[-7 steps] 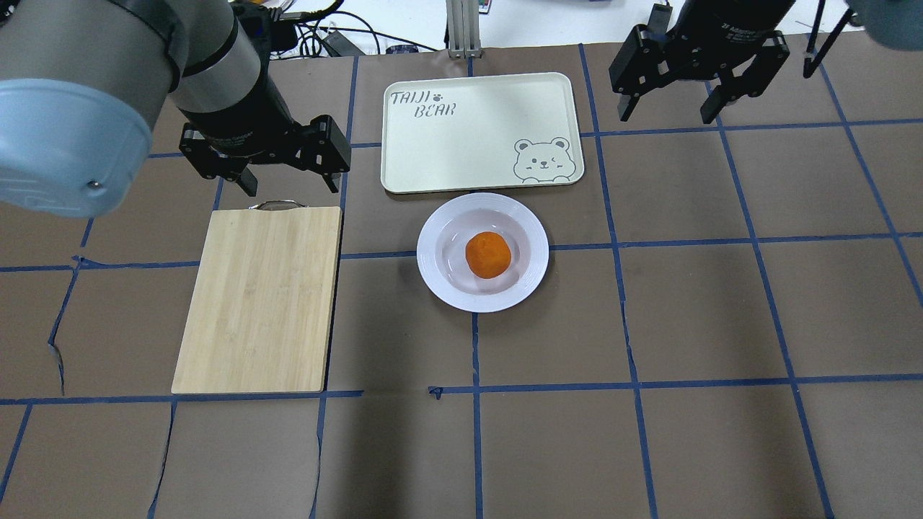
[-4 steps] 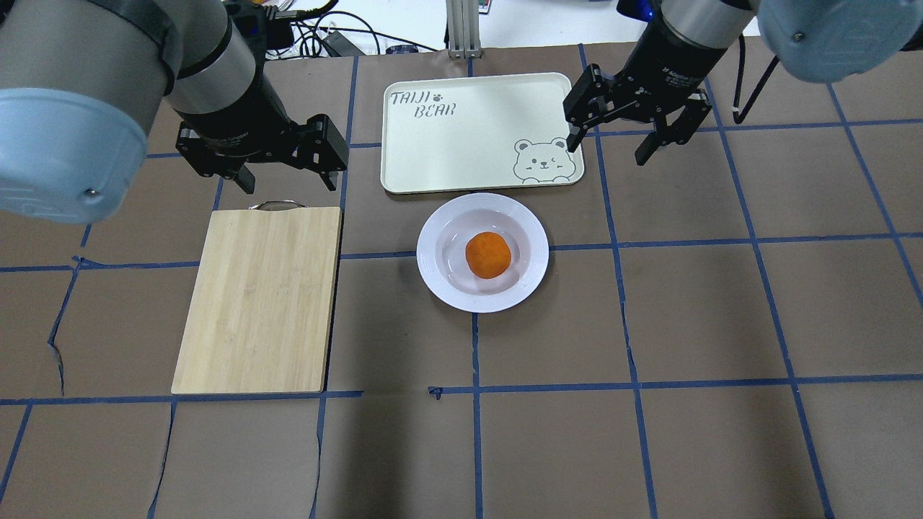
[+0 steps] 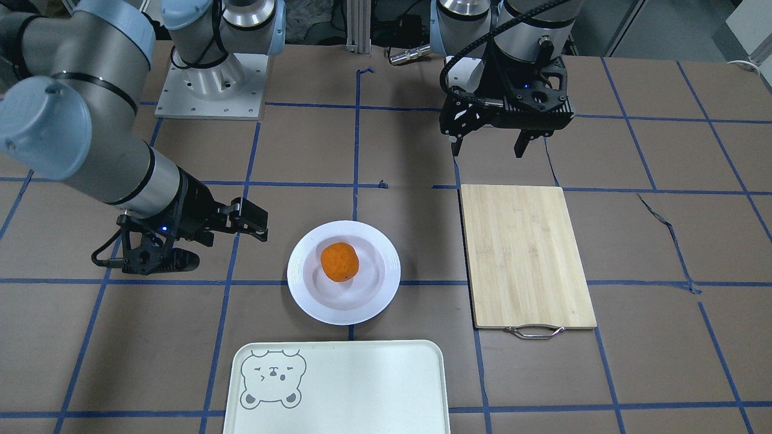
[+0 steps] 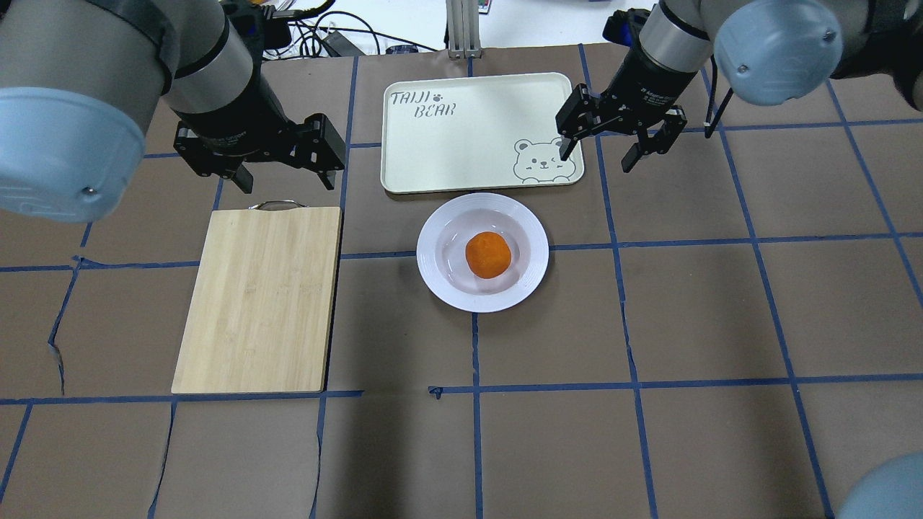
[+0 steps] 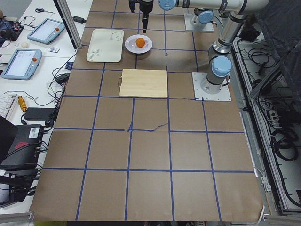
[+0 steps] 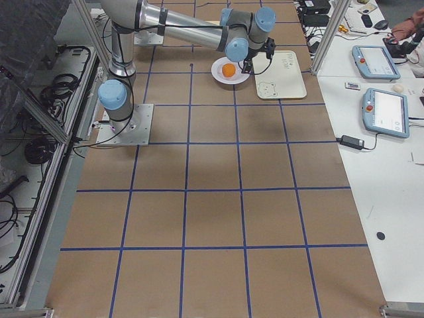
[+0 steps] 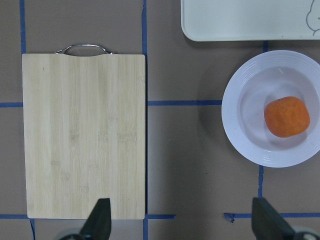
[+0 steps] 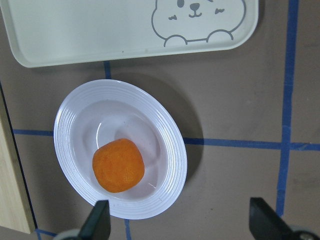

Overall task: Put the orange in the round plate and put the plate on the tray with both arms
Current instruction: 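Move the right gripper to the white plate rim and grip it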

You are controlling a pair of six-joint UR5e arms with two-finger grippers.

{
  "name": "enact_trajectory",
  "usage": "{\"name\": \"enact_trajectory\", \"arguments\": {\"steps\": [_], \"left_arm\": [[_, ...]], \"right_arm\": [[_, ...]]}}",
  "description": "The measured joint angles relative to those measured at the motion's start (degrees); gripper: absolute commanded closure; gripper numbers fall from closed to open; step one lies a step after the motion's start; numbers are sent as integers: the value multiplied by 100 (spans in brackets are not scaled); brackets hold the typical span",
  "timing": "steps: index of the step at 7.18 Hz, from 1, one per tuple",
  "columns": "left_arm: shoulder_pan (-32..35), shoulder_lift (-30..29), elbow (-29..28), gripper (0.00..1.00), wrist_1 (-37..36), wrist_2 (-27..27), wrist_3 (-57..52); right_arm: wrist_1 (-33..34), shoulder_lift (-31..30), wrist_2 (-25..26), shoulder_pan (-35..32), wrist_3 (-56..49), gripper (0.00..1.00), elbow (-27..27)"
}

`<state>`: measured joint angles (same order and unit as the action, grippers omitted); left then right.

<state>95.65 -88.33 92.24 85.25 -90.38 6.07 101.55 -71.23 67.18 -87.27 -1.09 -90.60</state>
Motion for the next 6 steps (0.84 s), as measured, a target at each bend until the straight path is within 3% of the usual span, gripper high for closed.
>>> {"name": "enact_trajectory", "arguments": {"steps": [3,4,6], "left_arm": [[-11,0,-11,0,0,2,0],[-11,0,-12,0,0,-2,0],[-12,0,-13,0,0,-6,0]], "right_arm": [[2011,42,-1745,524,-479,2,-1840],[2561,95,-2114,554,-544,2,-2244],[3073,349,-2527,566,-802,2,-2540]]}}
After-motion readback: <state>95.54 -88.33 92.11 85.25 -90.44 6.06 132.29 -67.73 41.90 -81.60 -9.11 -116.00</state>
